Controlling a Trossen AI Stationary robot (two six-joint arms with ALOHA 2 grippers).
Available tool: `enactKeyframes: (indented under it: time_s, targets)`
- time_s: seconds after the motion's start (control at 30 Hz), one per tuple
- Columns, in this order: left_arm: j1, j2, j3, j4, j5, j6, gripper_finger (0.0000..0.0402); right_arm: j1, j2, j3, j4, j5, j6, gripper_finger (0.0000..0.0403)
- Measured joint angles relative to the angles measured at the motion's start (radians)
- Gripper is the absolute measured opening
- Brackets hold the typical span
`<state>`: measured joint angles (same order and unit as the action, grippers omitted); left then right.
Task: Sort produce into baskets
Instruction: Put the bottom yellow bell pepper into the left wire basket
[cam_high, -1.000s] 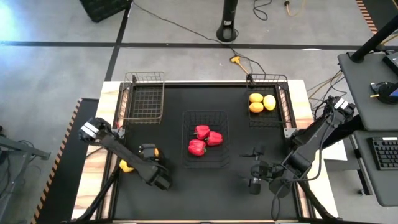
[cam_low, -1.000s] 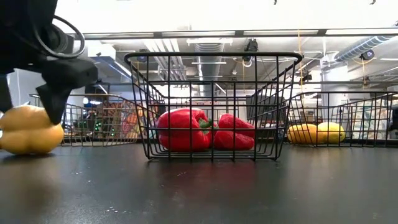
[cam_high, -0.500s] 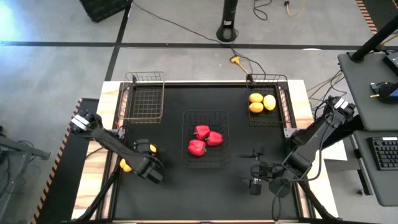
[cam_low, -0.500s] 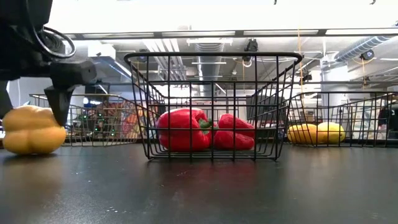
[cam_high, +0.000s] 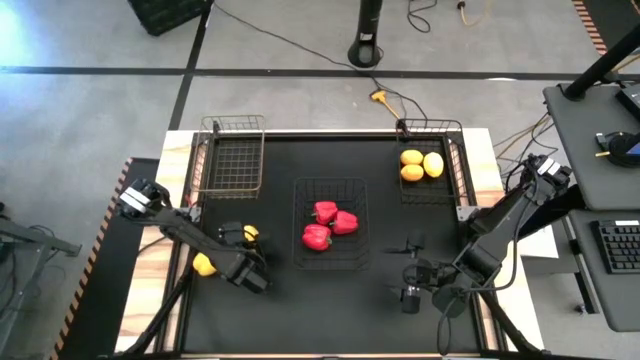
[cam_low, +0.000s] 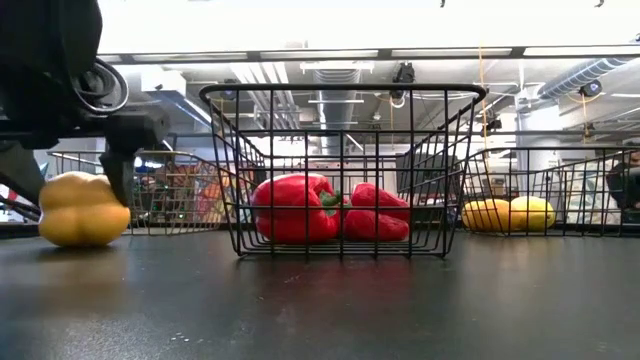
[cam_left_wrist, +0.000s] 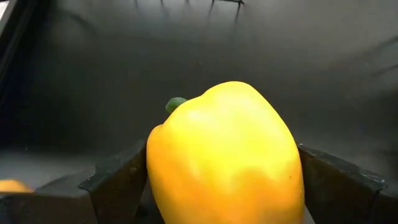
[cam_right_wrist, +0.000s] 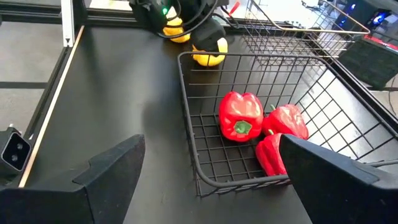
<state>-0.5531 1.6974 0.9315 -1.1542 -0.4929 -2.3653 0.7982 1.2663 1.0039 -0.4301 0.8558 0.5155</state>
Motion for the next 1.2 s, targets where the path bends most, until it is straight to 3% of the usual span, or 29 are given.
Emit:
enactKeyframes:
  time_s: [0.53, 0.97, 1.2]
  targets:
    - [0.011, 0.002, -0.017, 0.024, -0.004, 0.009, 0.0351, 0.0, 0.0, 0.0, 0.0, -0.001, 0.0, 0.0364]
    - [0.064, 0.004, -0.02, 0.078, 0.022, 0.103, 0.0365, 0.0, 0.0, 0.0, 0.002, -0.003, 0.0, 0.0364]
    - [0.085, 0.004, -0.044, 0.065, 0.001, 0.11, 0.0344, 0.0, 0.0, 0.0, 0.001, -0.003, 0.0, 0.0364]
